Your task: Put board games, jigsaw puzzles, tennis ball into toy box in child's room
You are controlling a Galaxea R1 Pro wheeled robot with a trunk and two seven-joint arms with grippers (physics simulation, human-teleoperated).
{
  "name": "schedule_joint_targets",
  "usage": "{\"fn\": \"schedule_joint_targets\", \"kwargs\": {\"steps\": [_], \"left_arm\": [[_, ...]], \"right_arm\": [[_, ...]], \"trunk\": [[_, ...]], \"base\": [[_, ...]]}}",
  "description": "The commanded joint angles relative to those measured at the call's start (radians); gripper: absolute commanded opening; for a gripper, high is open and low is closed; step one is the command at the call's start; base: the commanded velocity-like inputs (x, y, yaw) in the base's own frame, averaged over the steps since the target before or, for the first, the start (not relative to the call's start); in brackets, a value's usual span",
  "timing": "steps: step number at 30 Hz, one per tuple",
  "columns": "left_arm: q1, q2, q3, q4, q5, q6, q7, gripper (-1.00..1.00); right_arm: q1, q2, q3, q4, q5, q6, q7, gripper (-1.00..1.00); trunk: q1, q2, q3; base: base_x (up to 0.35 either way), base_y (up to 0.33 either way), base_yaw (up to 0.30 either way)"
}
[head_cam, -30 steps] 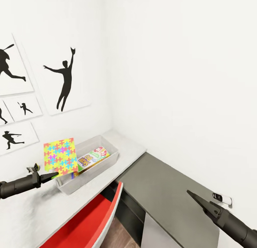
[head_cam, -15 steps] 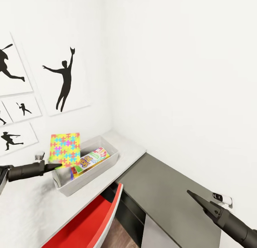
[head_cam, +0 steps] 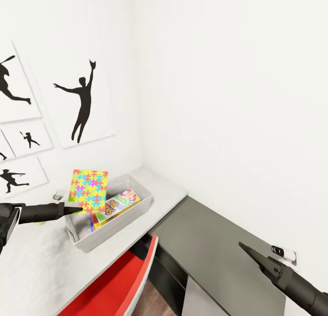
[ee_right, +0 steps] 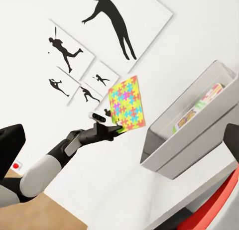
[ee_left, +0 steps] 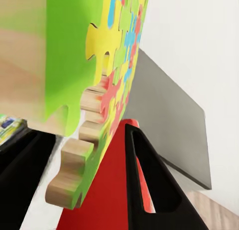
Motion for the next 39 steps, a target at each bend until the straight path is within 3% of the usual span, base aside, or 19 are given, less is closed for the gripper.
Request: {"fn": "schedule_joint_targets", "kwargs": {"steps": [1, 33, 39], "left_arm": [[-0.001, -0.001, 0.004, -0.001, -0.011, 0.01, -0.009, -1.0], [-0.001, -0.001, 0.003, -0.002, -0.013, 0.002, -0.007, -1.0], [-0.003, 0.005, -0.006, -0.002, -0.02, -0.03, -0.006, -1.0]], "right_arm": [[0.0, 0.0, 0.0, -0.001, -0.006, 0.007, -0.002, 1.0], [0.0, 0.0, 0.001, -0.001, -0.005, 0.007, -0.002, 1.0], [0.0, 0.0, 0.001, -0.001, -0.006, 0.007, -0.001, 1.0]], "trunk": [[0.001, -0.002, -0.002], [0.001, -0.002, 0.003], [0.001, -0.002, 0.003]], "base": [[0.203, 0.121, -0.005], [0.121, 0.027, -0.032], [0.124, 0.054, 0.0]]}}
